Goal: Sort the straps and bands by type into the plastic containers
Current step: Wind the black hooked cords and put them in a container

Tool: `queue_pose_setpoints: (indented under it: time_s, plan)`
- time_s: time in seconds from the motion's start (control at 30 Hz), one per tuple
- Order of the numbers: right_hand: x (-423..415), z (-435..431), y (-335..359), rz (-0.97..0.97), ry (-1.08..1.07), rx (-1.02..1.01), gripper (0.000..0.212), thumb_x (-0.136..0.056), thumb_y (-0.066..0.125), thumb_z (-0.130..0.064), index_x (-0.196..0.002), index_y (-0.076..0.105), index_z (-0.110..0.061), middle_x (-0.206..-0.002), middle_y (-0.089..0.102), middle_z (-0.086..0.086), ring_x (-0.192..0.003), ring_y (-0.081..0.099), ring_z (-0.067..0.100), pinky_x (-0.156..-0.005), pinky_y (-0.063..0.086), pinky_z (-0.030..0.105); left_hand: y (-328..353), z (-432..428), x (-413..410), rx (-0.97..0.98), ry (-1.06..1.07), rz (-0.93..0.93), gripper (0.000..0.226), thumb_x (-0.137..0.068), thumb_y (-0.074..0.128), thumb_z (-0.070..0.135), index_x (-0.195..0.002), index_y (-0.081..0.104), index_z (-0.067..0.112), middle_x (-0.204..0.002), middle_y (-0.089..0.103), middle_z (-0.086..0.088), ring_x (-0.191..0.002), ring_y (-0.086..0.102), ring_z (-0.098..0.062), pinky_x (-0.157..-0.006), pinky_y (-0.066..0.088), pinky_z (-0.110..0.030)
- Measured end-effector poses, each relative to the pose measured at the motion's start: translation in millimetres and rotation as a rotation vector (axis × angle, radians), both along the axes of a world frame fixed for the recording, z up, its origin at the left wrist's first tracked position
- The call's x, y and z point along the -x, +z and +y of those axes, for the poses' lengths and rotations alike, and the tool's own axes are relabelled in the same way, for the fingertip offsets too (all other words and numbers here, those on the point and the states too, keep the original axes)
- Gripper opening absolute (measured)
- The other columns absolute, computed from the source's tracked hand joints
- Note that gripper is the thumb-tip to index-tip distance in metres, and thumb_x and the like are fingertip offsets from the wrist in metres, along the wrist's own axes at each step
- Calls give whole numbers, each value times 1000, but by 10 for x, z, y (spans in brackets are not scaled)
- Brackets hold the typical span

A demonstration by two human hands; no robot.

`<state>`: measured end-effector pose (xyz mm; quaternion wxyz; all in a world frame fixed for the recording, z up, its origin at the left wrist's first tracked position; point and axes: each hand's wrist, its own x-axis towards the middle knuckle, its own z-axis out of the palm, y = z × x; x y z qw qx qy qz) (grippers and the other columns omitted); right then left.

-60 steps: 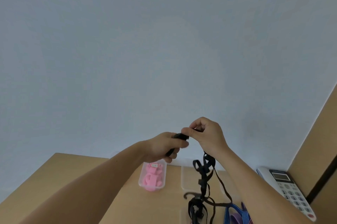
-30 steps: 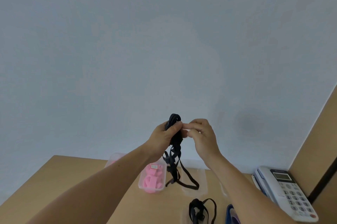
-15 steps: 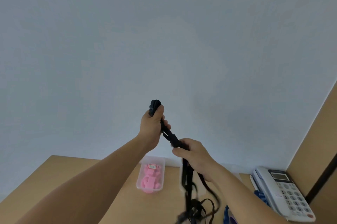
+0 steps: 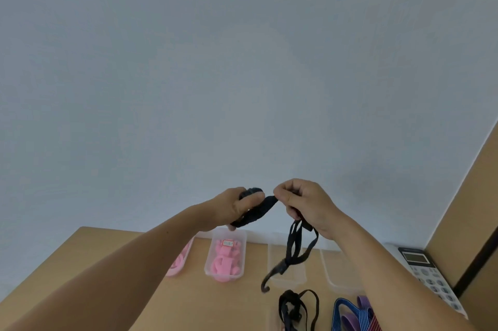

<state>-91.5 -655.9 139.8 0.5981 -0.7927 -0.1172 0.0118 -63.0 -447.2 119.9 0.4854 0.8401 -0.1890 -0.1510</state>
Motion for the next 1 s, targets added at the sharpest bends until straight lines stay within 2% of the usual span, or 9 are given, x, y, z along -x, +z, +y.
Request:
queue_pose_setpoints:
  time_s: [0.07,0.13,0.27,0.47,0.63,0.73,0.83,0.93,1.0]
  plan:
    - [-20,33,8,-45,-30,-46,11,-92,67,-17,-93,67,-6,-63,62,3,-52,47,16,-50,39,21,12,-15,49,63,-142,96,43,-83,62,52,-84,43,13,-66,43,-1,-54,40,-14,-54,39,-25]
    - [-33,56,-7,-84,-67,-62,9,-91,67,-16,-93,67,-7,-71,68,6,-54,49,16,-51,41,18,14,-25,67,117,-192,177,38,-80,72,35,-85,42,13,-68,41,-2,-56,37,-16,-53,34,-26]
    - [-35,61,-76,-112,-138,-111,6,-91,67,-19,-91,68,-12,-75,70,5,-54,50,16,-53,42,20,-25,-14,85,358,-85,268,25,-82,68,30,-99,57,15,-78,60,-7,-60,45,-15,-53,35,-26]
    - [5,166,-183,-86,-177,-180,6,-95,62,-17,-99,66,-13,-87,72,8,-56,60,19,-56,45,32,-9,-92,50,770,75,307,29,-82,65,32,-97,54,10,-72,55,-5,-57,45,-15,-50,35,-25]
    - [-5,337,-211,-153,-376,-183,6,-93,63,-19,-91,64,-13,-83,70,5,-50,61,16,-53,46,29,0,-238,93,699,63,159,29,-86,62,35,-97,57,8,-76,60,-6,-61,49,-17,-56,41,-28]
    - [15,416,-219,-146,-409,-214,9,-90,67,-20,-84,69,-14,-71,69,6,-50,63,19,-51,43,27,-21,-351,123,618,87,19,26,-90,60,35,-89,56,9,-76,58,-5,-65,48,-18,-59,41,-29]
    - [53,427,-206,-160,-390,-218,15,-92,65,-21,-81,75,-21,-66,69,3,-55,63,18,-54,42,29,-47,-402,129,573,122,-23,28,-95,58,37,-92,56,9,-76,57,-8,-69,51,-19,-61,42,-29]
    - [119,449,-197,-119,-270,-274,33,-95,53,-14,-84,78,-32,-76,71,2,-61,57,12,-58,43,23,-19,-398,129,559,199,0,27,-96,58,38,-90,57,12,-74,58,1,-70,52,-15,-67,42,-28]
    - [126,463,-208,-115,-212,-285,46,-95,48,-7,-88,75,-44,-106,67,-13,-90,62,3,-73,45,13,7,-392,123,612,249,63,27,-95,59,38,-90,57,11,-75,53,-1,-72,47,-16,-68,40,-27]
